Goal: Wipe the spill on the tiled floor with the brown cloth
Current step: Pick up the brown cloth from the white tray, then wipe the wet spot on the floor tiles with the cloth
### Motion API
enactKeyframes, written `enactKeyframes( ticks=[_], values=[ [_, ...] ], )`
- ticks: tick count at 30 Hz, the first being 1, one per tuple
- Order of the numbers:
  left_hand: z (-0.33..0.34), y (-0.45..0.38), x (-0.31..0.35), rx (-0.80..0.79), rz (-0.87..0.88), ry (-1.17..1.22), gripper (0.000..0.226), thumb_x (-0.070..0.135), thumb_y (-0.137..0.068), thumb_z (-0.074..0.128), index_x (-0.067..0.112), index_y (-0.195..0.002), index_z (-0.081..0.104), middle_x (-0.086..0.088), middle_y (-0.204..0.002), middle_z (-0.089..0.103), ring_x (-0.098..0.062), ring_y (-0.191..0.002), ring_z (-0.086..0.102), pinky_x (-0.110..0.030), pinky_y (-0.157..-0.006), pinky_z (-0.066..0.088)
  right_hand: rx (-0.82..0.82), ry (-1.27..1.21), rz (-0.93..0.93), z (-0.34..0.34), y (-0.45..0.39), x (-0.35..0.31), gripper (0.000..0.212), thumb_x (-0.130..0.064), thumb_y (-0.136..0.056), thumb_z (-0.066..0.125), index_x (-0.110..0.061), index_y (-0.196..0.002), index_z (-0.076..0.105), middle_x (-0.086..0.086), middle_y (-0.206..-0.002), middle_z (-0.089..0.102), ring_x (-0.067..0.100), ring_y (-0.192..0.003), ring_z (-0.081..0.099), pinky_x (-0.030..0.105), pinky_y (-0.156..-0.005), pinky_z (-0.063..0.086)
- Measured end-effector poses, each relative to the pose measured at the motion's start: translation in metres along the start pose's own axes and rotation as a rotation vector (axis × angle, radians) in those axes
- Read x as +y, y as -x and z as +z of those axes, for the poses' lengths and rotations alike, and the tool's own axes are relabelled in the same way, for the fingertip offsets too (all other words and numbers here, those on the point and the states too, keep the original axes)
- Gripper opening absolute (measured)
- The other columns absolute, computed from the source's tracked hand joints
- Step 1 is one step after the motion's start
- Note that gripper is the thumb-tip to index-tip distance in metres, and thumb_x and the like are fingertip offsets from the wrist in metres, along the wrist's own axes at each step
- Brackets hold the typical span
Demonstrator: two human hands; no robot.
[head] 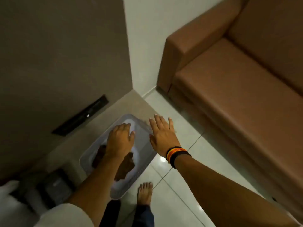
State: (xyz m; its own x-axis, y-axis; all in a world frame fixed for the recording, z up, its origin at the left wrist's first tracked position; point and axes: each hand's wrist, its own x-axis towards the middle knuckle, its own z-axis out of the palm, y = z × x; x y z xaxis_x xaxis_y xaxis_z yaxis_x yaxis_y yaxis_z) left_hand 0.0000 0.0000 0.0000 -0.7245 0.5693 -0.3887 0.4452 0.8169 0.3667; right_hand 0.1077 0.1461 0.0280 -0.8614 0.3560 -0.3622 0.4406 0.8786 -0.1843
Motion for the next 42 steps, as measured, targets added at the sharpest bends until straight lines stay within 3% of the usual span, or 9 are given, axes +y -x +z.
enactKeyframes(
  ticks=[6,13,17,21,26,31,35,39,42],
  values=[
    [0.063,0.002,-0.093,-0.168,-0.158,-0.155,0.055,0.019,-0.101,0.052,0.009,-0.155,0.045,-0.016,-0.154,0.053,-0.036,-0.141,0.05,-0.044,-0.116,0.042,-0.333,-0.304,0.066,0.101,-0.028,-0.046,0.055,-0.03,-0.102,0.058,-0.011,-0.152,0.044,0.014,-0.148,0.055,0.036,-0.135,0.054,0.048,-0.109,0.05],
    [0.081,0.002,-0.118,-0.204,-0.114,-0.491,0.074,0.016,-0.091,0.067,0.009,-0.156,0.033,-0.016,-0.159,0.039,-0.036,-0.149,0.036,-0.049,-0.121,0.034,-0.347,-0.394,0.231,0.164,-0.027,-0.094,0.084,-0.04,-0.083,0.08,-0.017,-0.153,0.038,0.011,-0.143,0.047,0.034,-0.129,0.05,0.049,-0.105,0.052],
    [0.083,-0.017,-0.12,-0.177,-0.086,-0.628,0.052,0.012,-0.095,0.063,0.006,-0.144,0.047,-0.019,-0.148,0.051,-0.039,-0.139,0.045,-0.048,-0.12,0.035,-0.264,-0.415,0.306,0.17,-0.042,-0.097,0.056,-0.015,-0.088,0.069,-0.021,-0.141,0.051,0.012,-0.136,0.056,0.036,-0.126,0.054,0.048,-0.106,0.05],
    [0.078,-0.027,-0.117,-0.247,-0.032,-0.674,0.029,0.016,-0.097,0.064,0.01,-0.125,0.062,-0.016,-0.135,0.063,-0.037,-0.128,0.057,-0.045,-0.109,0.045,-0.275,-0.543,0.307,0.167,-0.044,-0.088,0.036,-0.012,-0.086,0.066,-0.017,-0.122,0.062,0.014,-0.127,0.06,0.039,-0.122,0.054,0.048,-0.099,0.054],
    [0.054,-0.03,-0.115,-0.337,-0.076,-0.167,0.032,0.011,-0.085,0.08,0.0,-0.114,0.072,-0.022,-0.112,0.073,-0.039,-0.104,0.071,-0.044,-0.085,0.058,-0.295,-1.07,0.458,0.158,-0.019,-0.068,0.031,-0.017,-0.083,0.071,-0.016,-0.112,0.059,0.012,-0.109,0.069,0.036,-0.099,0.068,0.048,-0.084,0.061],
    [0.008,-0.022,-0.063,-0.511,-0.081,0.259,0.027,0.02,-0.073,0.091,0.015,-0.086,0.068,0.002,-0.079,0.07,-0.015,-0.079,0.068,-0.025,-0.07,0.052,-0.063,-1.463,0.534,0.127,0.011,-0.022,0.016,-0.023,-0.091,0.069,-0.022,-0.103,0.057,-0.003,-0.094,0.064,0.021,-0.09,0.064,0.03,-0.072,0.053],
    [-0.007,0.0,0.02,-0.435,-0.009,0.44,0.028,0.025,-0.079,0.09,0.022,-0.101,0.074,0.005,-0.091,0.081,-0.008,-0.083,0.079,-0.021,-0.067,0.063,0.135,-1.736,0.601,0.095,0.047,0.032,0.017,-0.023,-0.09,0.066,-0.017,-0.106,0.067,0.009,-0.105,0.073,0.029,-0.1,0.07,0.044,-0.089,0.061],
    [0.027,0.036,0.113,-0.464,0.086,0.526,0.028,0.02,-0.086,0.083,0.033,-0.109,0.073,0.015,-0.097,0.081,-0.002,-0.088,0.078,-0.014,-0.067,0.06,0.284,-1.869,0.661,0.086,0.124,0.101,0.005,-0.027,-0.089,0.065,-0.024,-0.092,0.069,-0.001,-0.096,0.072,0.019,-0.091,0.068,0.036,-0.081,0.058],
    [0.085,0.072,0.176,-0.577,0.142,0.505,0.035,0.014,-0.087,0.082,0.029,-0.117,0.072,0.009,-0.1,0.082,-0.002,-0.088,0.078,-0.016,-0.067,0.061,0.269,-1.978,0.779,0.109,0.205,0.153,0.025,-0.039,-0.088,0.074,-0.018,-0.102,0.072,0.002,-0.105,0.077,0.02,-0.096,0.073,0.04,-0.087,0.062]
  ],
)
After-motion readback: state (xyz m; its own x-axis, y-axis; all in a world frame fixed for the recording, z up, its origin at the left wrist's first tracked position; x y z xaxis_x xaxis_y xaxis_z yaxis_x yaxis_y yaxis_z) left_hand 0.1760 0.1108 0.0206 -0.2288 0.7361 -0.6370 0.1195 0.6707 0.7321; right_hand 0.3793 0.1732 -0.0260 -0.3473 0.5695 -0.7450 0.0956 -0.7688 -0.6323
